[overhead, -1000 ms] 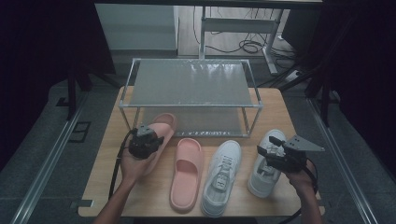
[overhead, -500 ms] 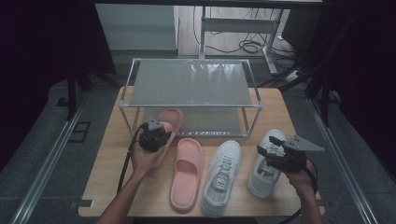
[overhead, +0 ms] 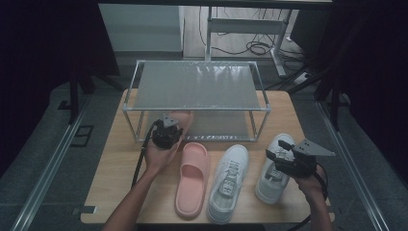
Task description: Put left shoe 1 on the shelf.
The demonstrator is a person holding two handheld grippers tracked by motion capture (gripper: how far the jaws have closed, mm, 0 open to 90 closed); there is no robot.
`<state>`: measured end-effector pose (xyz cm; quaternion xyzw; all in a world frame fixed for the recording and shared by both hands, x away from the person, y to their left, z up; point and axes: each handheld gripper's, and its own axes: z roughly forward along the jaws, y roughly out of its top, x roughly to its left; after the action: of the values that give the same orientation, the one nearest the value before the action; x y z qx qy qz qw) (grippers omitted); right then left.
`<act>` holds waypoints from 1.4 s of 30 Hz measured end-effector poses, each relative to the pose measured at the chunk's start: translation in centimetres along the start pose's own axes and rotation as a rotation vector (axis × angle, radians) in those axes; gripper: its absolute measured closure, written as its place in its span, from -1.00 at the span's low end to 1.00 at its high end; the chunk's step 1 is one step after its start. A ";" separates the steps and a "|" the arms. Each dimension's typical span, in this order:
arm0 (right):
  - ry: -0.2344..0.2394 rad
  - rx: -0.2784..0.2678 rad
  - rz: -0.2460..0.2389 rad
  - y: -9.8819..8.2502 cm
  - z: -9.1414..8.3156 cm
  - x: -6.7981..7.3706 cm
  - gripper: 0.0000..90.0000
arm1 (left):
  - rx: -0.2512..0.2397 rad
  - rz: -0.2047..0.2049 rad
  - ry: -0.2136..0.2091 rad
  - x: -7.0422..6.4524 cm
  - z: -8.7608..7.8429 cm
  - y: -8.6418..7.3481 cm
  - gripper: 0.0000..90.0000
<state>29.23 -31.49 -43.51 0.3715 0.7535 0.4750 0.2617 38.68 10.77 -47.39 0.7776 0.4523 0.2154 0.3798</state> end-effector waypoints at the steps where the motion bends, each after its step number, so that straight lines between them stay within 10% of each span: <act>1: 0.000 0.000 0.000 0.0 0.0 0.0 -0.16 | 0.000 -0.001 0.001 0.0 0.1 0.0 0.90; 28: 0.003 0.008 -0.008 -0.1 0.2 0.2 -0.16 | 0.008 -0.017 0.071 0.0 4.2 0.0 0.76; 31: 0.000 0.006 -0.006 -0.1 0.2 0.1 -0.16 | 0.007 -0.005 0.092 -0.3 3.9 0.1 0.34; 42: 0.000 0.007 -0.008 0.0 0.1 0.2 -0.16 | -0.007 0.022 0.052 -1.1 0.5 -1.0 0.12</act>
<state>29.19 -31.29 -43.61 0.3694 0.7568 0.4711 0.2623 37.93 9.94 -48.46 0.7754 0.4527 0.2414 0.3681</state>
